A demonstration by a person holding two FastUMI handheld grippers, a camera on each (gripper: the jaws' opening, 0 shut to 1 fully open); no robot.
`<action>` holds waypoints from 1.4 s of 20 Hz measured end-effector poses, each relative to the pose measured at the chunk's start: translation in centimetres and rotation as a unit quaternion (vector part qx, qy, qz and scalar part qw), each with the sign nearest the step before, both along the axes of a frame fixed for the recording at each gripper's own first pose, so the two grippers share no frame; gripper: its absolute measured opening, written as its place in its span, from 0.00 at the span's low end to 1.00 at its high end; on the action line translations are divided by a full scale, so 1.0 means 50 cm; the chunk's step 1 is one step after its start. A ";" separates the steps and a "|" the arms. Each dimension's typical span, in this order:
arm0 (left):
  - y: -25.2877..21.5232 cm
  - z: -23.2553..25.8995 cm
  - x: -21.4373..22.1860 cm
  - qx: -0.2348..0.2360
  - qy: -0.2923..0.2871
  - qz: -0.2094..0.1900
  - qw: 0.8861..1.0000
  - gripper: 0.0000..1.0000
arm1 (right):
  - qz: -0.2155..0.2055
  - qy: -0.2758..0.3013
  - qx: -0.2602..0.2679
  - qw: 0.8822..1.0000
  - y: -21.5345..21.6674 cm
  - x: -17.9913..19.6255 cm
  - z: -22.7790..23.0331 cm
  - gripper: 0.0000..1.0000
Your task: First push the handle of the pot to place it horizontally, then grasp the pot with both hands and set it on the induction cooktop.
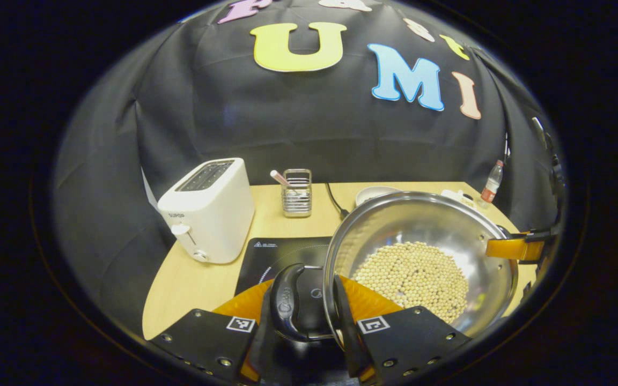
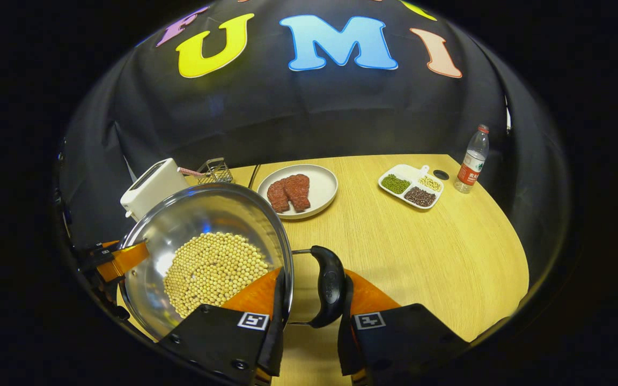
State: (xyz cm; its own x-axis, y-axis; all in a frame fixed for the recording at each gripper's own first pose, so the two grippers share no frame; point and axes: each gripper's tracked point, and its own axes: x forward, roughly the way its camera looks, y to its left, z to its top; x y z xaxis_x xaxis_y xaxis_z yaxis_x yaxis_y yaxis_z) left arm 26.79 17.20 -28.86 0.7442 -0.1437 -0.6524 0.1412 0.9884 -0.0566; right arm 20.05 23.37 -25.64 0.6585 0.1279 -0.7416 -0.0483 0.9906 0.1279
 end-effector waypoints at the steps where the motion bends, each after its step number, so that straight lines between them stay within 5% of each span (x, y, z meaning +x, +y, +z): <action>1: 0.013 -0.004 0.004 0.002 0.001 -0.001 1.000 0.54 | 0.000 0.003 0.002 1.000 0.014 0.001 -0.006 0.40; 15: 0.147 -0.073 0.063 0.006 0.009 -0.001 1.000 0.54 | 0.005 0.007 -0.001 1.000 0.153 0.038 -0.036 0.40; 25: 0.172 -0.098 0.072 0.000 0.012 0.000 1.000 0.54 | 0.009 0.010 -0.008 1.000 0.174 0.048 -0.058 0.41; 28: 0.172 -0.107 0.069 0.004 0.019 0.004 1.000 0.56 | 0.013 0.013 -0.007 1.000 0.171 0.048 -0.063 0.48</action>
State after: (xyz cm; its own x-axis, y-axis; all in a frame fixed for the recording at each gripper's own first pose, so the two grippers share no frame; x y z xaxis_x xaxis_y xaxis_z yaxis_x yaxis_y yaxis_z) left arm 30.22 25.78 -34.20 0.7195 -0.1335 -0.6815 0.1317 0.9898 -0.0549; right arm 22.47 31.92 -28.78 0.6351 0.1343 -0.7607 -0.0710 0.9908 0.1156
